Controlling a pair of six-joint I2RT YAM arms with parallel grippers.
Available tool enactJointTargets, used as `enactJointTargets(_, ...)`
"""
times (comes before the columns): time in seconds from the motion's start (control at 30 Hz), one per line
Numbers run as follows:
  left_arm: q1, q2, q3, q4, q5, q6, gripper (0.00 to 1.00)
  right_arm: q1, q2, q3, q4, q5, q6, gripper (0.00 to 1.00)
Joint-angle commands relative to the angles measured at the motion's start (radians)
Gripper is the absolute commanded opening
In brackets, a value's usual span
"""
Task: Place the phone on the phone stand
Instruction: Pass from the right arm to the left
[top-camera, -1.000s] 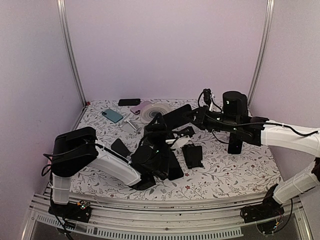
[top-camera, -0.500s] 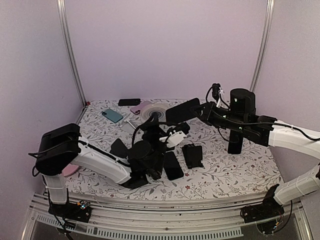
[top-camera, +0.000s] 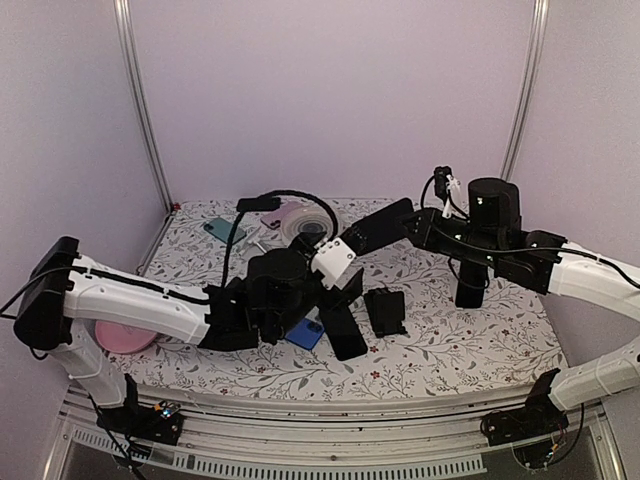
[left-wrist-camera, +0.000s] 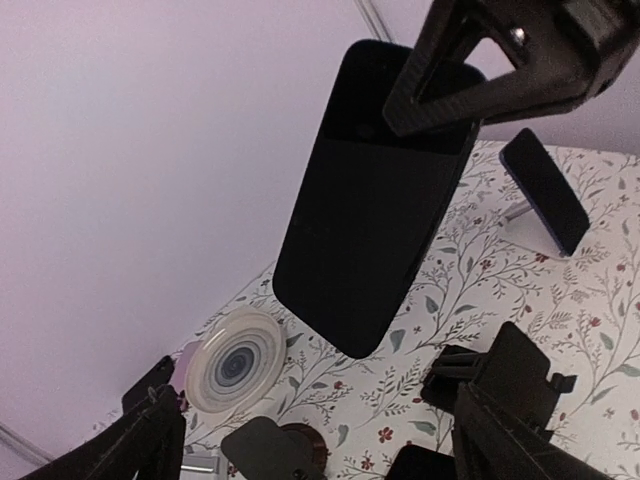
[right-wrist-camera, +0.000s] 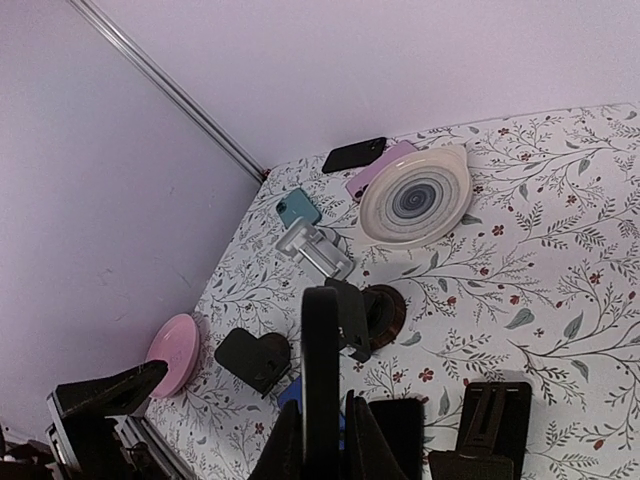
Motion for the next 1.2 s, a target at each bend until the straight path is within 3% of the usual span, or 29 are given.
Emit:
enactJointTargets(0.0, 0.081, -0.123, -0.017, -0.158, 0.269, -0.299, 0.93, 0.0, -0.063, 0.035, 0.004, 0.002, -0.097, 0.02)
enactJointTargets(0.2, 0.225, -0.282, -0.135, -0.128, 0.599, -0.489, 0.93, 0.001, -0.067, 0.058, -0.027, -0.117, -0.194, 0.02)
enactJointTargets(0.47, 0.33, -0.348, -0.202, -0.122, 0.823, -0.58, 0.93, 0.001, -0.042, 0.096, -0.069, -0.306, -0.303, 0.02)
enactJointTargets(0.7, 0.347, -0.343, -0.213, -0.131, 1.015, -0.571, 0.91, 0.0, -0.064, 0.087, -0.09, -0.422, -0.384, 0.02)
enactJointTargets(1.17, 0.346, -0.281, -0.199, -0.116, 1.293, -0.559, 0.78, 0.003, -0.079, 0.064, -0.102, -0.587, -0.457, 0.02)
